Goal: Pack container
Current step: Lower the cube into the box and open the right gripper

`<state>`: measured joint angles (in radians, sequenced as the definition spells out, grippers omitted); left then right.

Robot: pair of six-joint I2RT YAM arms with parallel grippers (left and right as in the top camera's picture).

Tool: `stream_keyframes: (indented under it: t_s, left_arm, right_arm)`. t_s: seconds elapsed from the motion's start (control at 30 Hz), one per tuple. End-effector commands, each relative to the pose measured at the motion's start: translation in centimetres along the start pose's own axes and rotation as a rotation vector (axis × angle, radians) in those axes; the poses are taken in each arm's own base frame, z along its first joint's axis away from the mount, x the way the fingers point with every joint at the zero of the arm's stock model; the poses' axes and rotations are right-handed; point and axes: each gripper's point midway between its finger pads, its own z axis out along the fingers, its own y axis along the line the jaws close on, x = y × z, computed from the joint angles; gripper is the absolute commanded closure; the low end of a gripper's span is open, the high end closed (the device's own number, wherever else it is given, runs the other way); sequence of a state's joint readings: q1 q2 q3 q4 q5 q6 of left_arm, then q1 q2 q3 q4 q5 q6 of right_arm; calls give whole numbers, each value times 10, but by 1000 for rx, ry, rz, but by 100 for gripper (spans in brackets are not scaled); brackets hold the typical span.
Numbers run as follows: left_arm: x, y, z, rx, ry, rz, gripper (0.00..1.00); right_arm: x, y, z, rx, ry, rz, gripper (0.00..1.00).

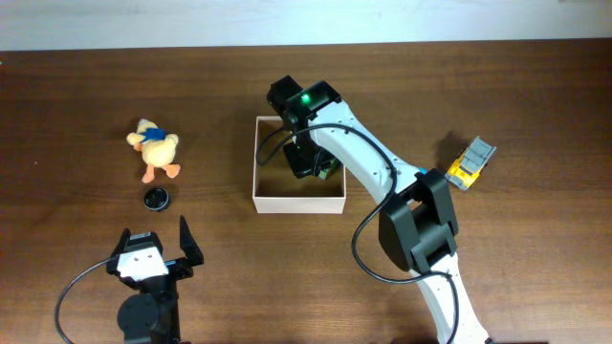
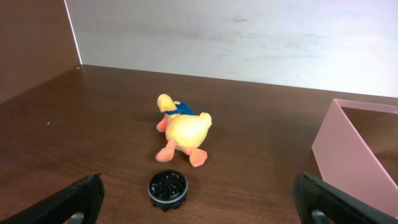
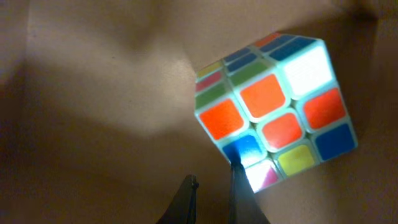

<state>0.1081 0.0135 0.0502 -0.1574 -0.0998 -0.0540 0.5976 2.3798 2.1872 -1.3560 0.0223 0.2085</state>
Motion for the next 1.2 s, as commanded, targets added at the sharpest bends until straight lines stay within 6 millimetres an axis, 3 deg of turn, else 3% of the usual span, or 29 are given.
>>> stream_keyframes:
  t_s: [0.0,0.53,0.93,1.17]
  left_arm:
    - [0,-2,0,13,-5,-14,1]
    - [0,-2,0,13,-5,-14,1]
    - [0,-2,0,13,-5,-14,1]
    - [0,-2,0,13,-5,-14,1]
  right_arm:
    - [-7,10,-16,-33,-46,-38,96]
    - [-4,11,-15,-34,-33,-59,96]
    - [10,7,3,-22,26,-80,96]
    - [7,0,3,-8,17,-73,96]
